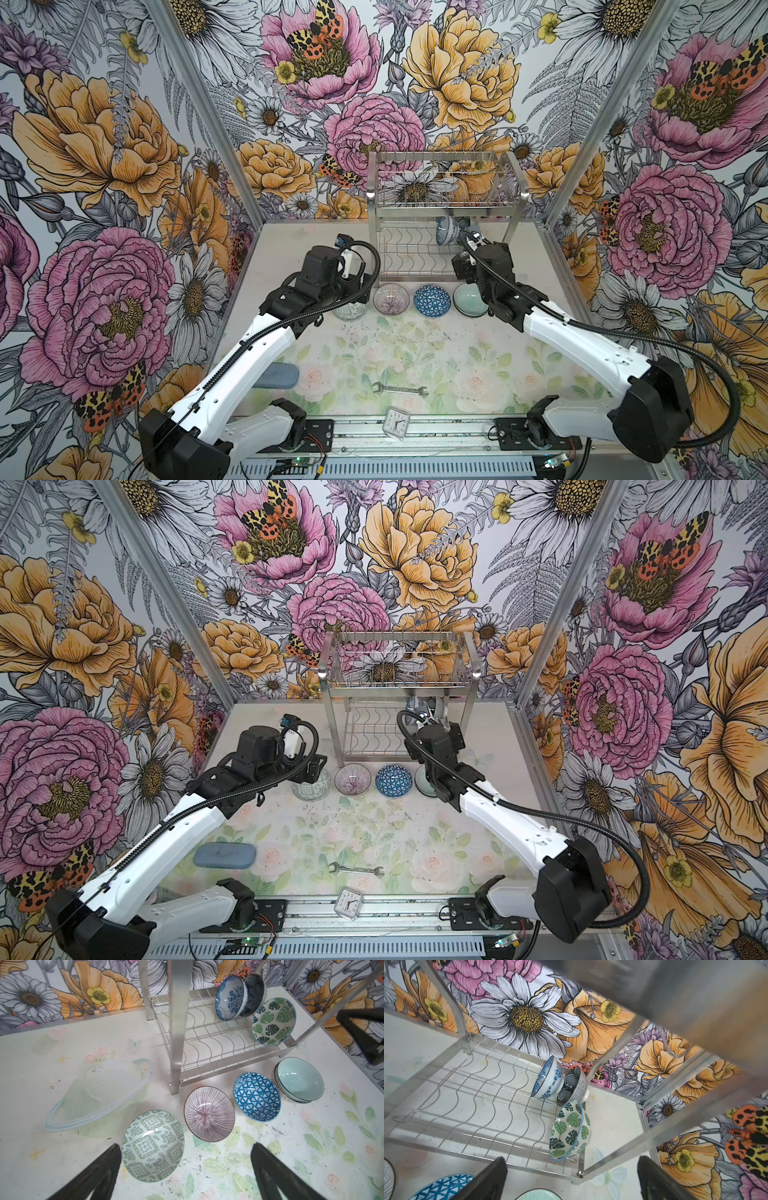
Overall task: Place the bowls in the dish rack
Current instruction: 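Open and withdraw the right gripper while the left gripper moves toward the green striped bowl, then lower the left gripper onto the green striped bowl's rim and close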
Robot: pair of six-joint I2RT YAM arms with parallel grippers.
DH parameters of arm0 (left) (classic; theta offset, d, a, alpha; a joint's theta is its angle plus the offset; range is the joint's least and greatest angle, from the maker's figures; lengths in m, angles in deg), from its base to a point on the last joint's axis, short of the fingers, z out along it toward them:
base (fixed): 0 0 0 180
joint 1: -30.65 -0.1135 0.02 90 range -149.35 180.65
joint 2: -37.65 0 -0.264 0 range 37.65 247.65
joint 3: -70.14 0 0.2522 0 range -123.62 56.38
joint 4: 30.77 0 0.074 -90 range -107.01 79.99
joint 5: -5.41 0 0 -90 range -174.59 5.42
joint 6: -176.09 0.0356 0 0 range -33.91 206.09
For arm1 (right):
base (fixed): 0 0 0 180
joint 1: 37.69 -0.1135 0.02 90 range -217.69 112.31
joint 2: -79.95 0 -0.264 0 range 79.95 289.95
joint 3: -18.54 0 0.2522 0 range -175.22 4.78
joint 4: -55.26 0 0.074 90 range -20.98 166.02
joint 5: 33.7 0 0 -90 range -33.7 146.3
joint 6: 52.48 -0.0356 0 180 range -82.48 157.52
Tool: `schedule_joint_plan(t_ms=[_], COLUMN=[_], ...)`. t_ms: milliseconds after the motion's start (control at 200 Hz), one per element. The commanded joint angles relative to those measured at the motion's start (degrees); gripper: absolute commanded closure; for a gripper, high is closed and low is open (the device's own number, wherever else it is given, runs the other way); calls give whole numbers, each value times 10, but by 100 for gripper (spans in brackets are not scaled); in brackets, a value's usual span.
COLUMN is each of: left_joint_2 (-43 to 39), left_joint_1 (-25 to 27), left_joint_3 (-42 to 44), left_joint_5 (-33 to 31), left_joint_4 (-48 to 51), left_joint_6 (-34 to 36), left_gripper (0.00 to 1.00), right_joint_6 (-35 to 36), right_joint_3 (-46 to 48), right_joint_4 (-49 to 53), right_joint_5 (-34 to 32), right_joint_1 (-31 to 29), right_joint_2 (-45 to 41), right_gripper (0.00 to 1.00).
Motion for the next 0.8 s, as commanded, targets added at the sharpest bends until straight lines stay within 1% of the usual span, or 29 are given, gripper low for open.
schedule_joint_plan(t_ms=[0,125,355,560,691,716,796], left_joint_2=[37,97,221,315,382,412,451], left_joint_1=[45,76,127,159,175,177,183], left_joint_3=[-16,-36,-106,-171,-225,-238,-272], left_joint_5=[-33,-15,17,36,53,57,64], left_joint_4=[-42,-73,-74,-75,-75,-75,-75], left_joint_6=[-39,-61,-68,-80,-81,-81,-81], left_gripper=[1,1,1,1,4,5,8], right_joint_6=[-74,-77,-105,-119,-127,-129,-129], right_joint_3=[28,37,42,65,77,79,83], right_joint_4=[24,45,91,99,97,98,99], right_joint_5=[68,74,79,76,82,83,88], right_joint_1=[32,45,69,89,108,111,123], right_joint_2=[-48,-76,-87,-102,-105,-106,-111], right_gripper=[0,0,0,0,0,0,0])
